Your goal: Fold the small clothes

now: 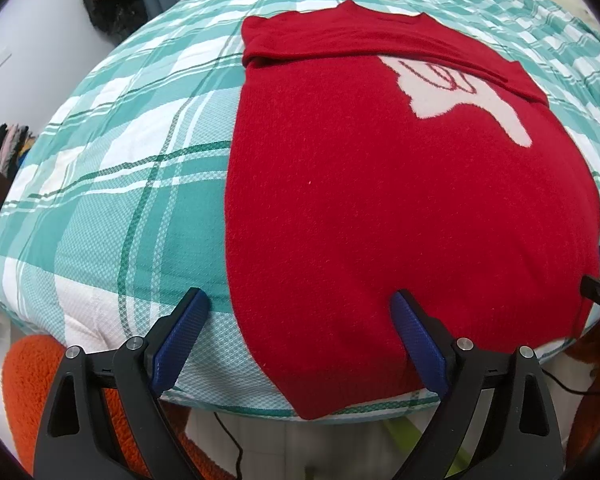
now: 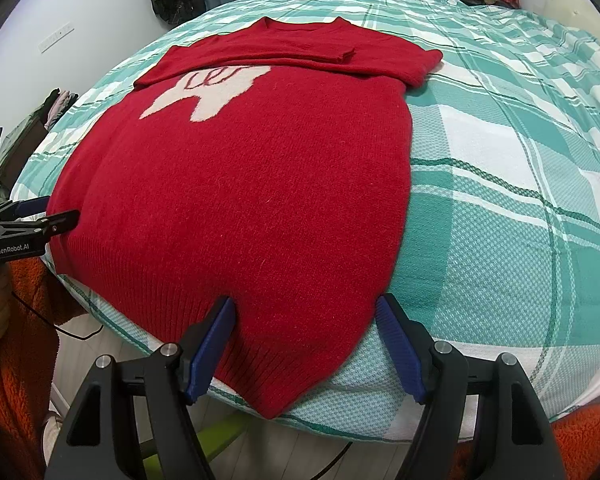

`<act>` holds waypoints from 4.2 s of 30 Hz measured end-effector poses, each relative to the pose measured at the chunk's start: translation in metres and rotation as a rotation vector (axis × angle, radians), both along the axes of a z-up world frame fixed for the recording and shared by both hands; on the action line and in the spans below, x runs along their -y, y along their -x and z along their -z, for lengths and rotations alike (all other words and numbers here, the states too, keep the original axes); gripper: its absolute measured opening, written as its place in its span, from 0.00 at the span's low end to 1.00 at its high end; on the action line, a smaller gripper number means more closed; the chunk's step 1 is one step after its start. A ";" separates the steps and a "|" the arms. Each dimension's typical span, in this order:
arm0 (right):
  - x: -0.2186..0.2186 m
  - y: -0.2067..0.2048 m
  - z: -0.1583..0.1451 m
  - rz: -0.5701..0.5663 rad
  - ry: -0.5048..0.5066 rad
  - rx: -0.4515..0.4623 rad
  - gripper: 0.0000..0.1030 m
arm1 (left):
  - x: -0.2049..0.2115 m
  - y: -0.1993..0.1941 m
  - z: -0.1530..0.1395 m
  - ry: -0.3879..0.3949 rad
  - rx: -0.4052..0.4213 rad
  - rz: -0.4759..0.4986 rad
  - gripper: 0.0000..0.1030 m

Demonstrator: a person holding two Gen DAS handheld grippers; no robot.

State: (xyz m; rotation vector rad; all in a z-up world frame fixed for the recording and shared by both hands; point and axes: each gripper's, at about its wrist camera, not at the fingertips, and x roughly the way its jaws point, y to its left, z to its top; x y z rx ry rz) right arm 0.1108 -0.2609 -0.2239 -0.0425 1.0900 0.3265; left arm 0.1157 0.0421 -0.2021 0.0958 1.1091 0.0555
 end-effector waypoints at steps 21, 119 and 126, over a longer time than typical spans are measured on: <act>0.044 0.016 0.002 0.031 -0.275 -0.235 0.69 | -0.038 0.030 0.001 0.114 -0.102 -0.090 0.84; 0.072 -0.170 -0.004 -0.012 -0.245 0.008 0.34 | -0.100 -0.114 -0.008 0.338 -0.004 -0.257 0.77; 0.065 -0.171 -0.009 -0.184 -0.021 -0.001 0.03 | -0.097 -0.108 0.001 0.267 -0.020 -0.217 0.77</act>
